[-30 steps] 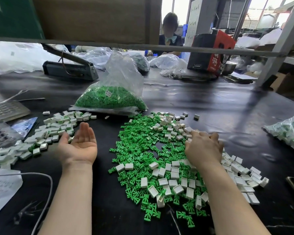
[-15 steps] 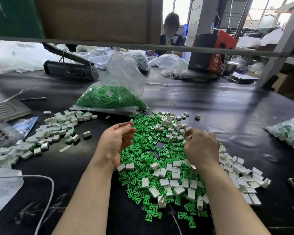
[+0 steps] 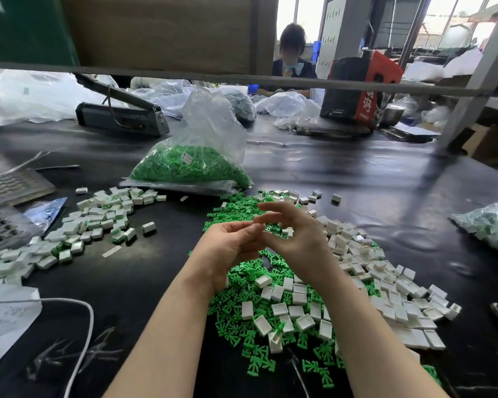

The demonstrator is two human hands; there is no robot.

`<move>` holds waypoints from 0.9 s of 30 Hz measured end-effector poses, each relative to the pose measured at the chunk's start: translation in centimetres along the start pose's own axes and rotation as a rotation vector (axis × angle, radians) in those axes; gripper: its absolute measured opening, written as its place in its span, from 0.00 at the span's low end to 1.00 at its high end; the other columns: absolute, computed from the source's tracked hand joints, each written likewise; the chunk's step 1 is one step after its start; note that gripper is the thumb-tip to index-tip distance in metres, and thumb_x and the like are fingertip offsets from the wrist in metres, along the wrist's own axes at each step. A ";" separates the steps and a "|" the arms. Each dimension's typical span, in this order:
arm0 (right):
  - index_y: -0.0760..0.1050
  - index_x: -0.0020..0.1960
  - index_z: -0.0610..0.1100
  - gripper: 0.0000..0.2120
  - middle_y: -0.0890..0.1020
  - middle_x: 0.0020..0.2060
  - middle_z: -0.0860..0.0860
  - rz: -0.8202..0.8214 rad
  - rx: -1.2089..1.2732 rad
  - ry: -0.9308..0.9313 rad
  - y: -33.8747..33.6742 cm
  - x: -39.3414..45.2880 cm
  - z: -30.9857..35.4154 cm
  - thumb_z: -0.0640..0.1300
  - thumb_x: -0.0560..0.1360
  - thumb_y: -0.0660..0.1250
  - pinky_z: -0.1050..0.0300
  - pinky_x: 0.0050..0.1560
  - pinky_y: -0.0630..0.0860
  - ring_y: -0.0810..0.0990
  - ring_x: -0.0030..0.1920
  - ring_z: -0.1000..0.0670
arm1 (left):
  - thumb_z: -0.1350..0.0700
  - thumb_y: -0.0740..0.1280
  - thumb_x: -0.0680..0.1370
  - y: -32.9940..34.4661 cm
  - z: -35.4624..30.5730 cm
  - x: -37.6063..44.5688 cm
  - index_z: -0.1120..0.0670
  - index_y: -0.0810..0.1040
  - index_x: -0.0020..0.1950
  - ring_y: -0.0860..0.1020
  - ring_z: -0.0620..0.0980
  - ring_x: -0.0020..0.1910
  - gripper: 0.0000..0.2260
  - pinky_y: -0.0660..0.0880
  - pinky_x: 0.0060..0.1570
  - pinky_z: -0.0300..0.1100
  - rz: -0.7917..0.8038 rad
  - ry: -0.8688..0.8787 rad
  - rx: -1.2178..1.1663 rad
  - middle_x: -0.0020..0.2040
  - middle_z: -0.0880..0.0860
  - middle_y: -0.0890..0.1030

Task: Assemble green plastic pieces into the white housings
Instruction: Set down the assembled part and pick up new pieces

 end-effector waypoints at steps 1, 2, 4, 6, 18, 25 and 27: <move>0.76 0.63 0.51 0.21 0.83 0.53 0.58 0.011 -0.029 0.019 0.1 0.0 -0.2 0.42 0.72 0.75 0.71 0.54 0.71 0.79 0.55 0.62 | 0.60 0.71 0.75 -0.3 0.0 0.1 0.58 0.82 0.48 0.83 0.45 0.35 0.04 0.78 0.33 0.34 -0.038 0.022 0.027 0.38 0.54 0.85; 0.75 0.64 0.52 0.21 0.82 0.56 0.58 0.033 -0.087 0.046 0.2 0.0 -0.4 0.45 0.73 0.74 0.65 0.58 0.72 0.78 0.58 0.60 | 0.61 0.72 0.74 -0.6 -0.1 0.1 0.58 0.83 0.48 0.83 0.46 0.36 0.05 0.78 0.34 0.34 -0.076 0.052 0.063 0.39 0.53 0.85; 0.73 0.67 0.56 0.22 0.79 0.61 0.58 0.137 -0.308 0.121 0.5 -0.1 -1.1 0.49 0.75 0.71 0.54 0.63 0.70 0.73 0.63 0.54 | 0.62 0.74 0.71 -1.2 -0.3 0.2 0.57 0.83 0.48 0.82 0.46 0.37 0.07 0.78 0.37 0.35 -0.130 0.122 0.119 0.39 0.52 0.85; 0.68 0.70 0.63 0.22 0.74 0.67 0.60 0.294 -0.527 0.162 1.1 -0.5 -1.5 0.53 0.77 0.67 0.50 0.65 0.64 0.65 0.67 0.50 | 0.63 0.75 0.69 -1.3 -0.7 0.1 0.57 0.83 0.48 0.81 0.44 0.37 0.09 0.78 0.38 0.36 -0.142 0.188 0.125 0.38 0.51 0.85; 0.76 0.60 0.59 0.12 0.77 0.57 0.56 0.362 -0.692 0.145 1.9 -0.7 -1.1 0.53 0.77 0.67 0.48 0.67 0.64 0.69 0.62 0.50 | 0.65 0.76 0.67 -0.5 -1.3 -0.4 0.57 0.83 0.43 0.81 0.44 0.36 0.08 0.78 0.38 0.35 -0.135 0.347 0.154 0.36 0.50 0.84; 0.77 0.59 0.54 0.10 0.78 0.54 0.53 0.309 -0.746 0.148 1.5 -0.6 -1.1 0.51 0.77 0.67 0.52 0.63 0.68 0.73 0.59 0.50 | 0.61 0.70 0.76 -0.8 -0.9 -0.1 0.55 0.81 0.52 0.84 0.48 0.39 0.06 0.80 0.40 0.37 -0.168 0.300 0.105 0.43 0.54 0.86; 0.78 0.56 0.52 0.08 0.79 0.52 0.52 0.313 -0.718 0.184 1.4 -0.6 -1.0 0.50 0.77 0.67 0.54 0.61 0.71 0.74 0.56 0.50 | 0.60 0.67 0.79 -1.0 -1.0 0.0 0.55 0.77 0.56 0.84 0.49 0.42 0.07 0.79 0.41 0.38 -0.198 0.297 0.083 0.45 0.54 0.86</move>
Point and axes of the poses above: each hand's wrist, its own x-axis towards the middle knuckle, its own y-axis out of the palm, z = x × y, the point moved 2 cm from there along x, towards the middle knuckle
